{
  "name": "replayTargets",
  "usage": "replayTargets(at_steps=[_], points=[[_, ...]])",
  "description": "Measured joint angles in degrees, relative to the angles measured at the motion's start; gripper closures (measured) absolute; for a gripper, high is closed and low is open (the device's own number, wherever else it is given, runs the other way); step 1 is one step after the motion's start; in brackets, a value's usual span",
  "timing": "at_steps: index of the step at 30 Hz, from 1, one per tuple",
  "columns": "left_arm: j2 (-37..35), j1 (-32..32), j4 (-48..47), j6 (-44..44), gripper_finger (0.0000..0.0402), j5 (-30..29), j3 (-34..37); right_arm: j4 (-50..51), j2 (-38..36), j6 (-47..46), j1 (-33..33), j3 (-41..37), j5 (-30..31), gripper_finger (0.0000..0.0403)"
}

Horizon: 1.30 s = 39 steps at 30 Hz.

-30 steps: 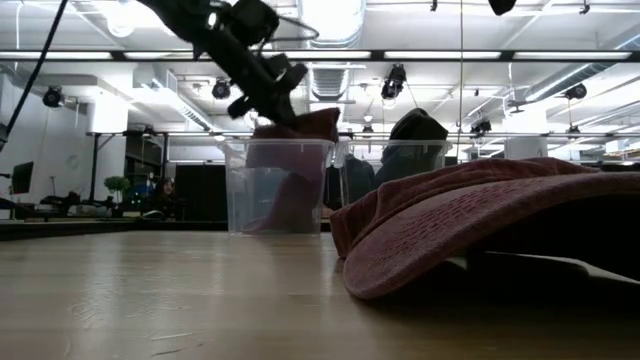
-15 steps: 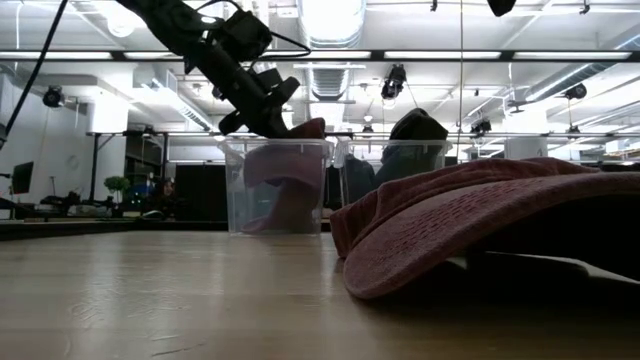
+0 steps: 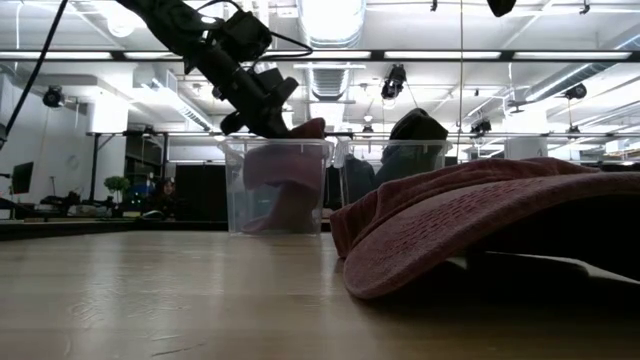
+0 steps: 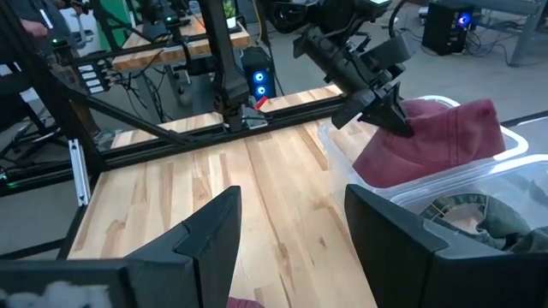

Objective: Pick & Place hat
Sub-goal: Put the top red cap into the left transparent bin

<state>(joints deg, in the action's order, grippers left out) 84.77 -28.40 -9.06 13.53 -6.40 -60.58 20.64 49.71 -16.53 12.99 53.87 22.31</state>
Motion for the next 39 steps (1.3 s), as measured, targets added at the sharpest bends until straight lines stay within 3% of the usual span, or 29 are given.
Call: replayTargets(at_steps=[5,11,15,21,27,39], points=[[0.00,0.02,-0.56,-0.56,0.0345,2.80,0.00,0.00,0.00,0.00,0.00,0.00,0.00,0.0200],[-0.29,0.02,-1.12,0.87,0.0268,2.41,-0.09,0.00,0.00,0.00,0.00,0.00,0.00,0.0200],[-1.62,0.02,-1.15,1.72,0.0240,2.24,-1.86,0.01,-0.01,0.02,0.00,0.00,0.00,0.0200],[-3.39,0.17,1.88,2.70,0.0236,2.01,-7.09,0.09,-0.04,0.00,0.00,0.00,0.00,0.0200],[-1.60,0.07,1.77,-0.80,0.0236,0.36,-7.56,0.09,-0.02,0.14,-0.01,0.00,0.00,0.0199],[12.62,-0.04,-11.47,3.00,0.0236,-4.65,-6.50,0.07,-0.02,-1.27,0.00,0.00,-0.01,0.0200]])
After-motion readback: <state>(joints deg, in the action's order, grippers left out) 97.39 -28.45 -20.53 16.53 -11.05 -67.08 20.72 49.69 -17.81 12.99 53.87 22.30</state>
